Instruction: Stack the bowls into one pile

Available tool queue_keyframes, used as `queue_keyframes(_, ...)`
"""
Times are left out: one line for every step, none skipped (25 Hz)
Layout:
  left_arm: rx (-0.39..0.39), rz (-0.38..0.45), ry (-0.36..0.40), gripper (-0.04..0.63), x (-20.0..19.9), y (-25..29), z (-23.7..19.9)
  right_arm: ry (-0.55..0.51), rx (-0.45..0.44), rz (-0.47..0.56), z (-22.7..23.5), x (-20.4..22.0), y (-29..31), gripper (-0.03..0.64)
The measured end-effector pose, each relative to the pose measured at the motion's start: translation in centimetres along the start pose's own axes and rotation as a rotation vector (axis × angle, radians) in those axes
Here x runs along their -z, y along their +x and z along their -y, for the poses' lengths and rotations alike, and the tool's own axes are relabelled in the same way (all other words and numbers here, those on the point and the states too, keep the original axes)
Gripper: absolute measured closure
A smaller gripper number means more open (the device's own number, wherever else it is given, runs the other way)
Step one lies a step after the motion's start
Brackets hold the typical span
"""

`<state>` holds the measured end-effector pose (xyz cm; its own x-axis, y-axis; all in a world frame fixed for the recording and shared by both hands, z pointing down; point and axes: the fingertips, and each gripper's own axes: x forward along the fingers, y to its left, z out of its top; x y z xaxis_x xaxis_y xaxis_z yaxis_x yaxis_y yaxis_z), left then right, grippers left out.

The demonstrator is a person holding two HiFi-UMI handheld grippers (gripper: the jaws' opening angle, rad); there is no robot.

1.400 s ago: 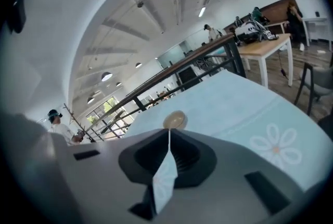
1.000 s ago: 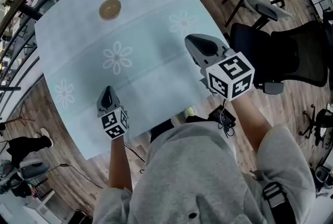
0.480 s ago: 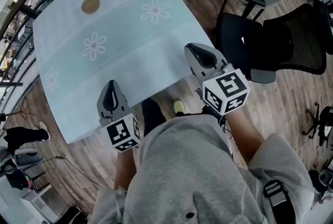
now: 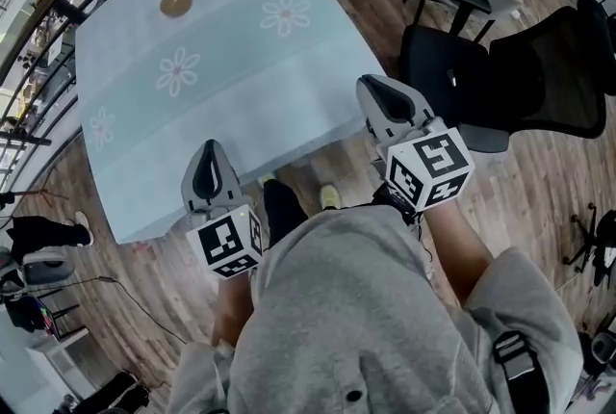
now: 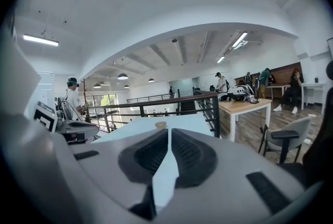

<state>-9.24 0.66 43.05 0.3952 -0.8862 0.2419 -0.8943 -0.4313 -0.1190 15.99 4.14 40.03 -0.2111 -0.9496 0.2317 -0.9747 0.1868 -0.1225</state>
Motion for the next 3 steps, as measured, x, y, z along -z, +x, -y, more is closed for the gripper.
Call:
queue_keyframes(0.003,-0.001,0.001,0.575,-1.3,0.0,-0.1,0.006,-0.001,-0.006,-0.1,-1.2,0.0,0.581)
queue_keyframes(0.007,-0.003,0.002,0.575,-2.6,0.0,-0.3,0.012,-0.003,-0.012,-0.1,-2.4,-0.1,0.581)
queue_keyframes(0.01,-0.005,0.003,0.575,-3.9,-0.1,-0.5,0.018,-0.005,-0.018,-0.3,-3.6,-0.1,0.581)
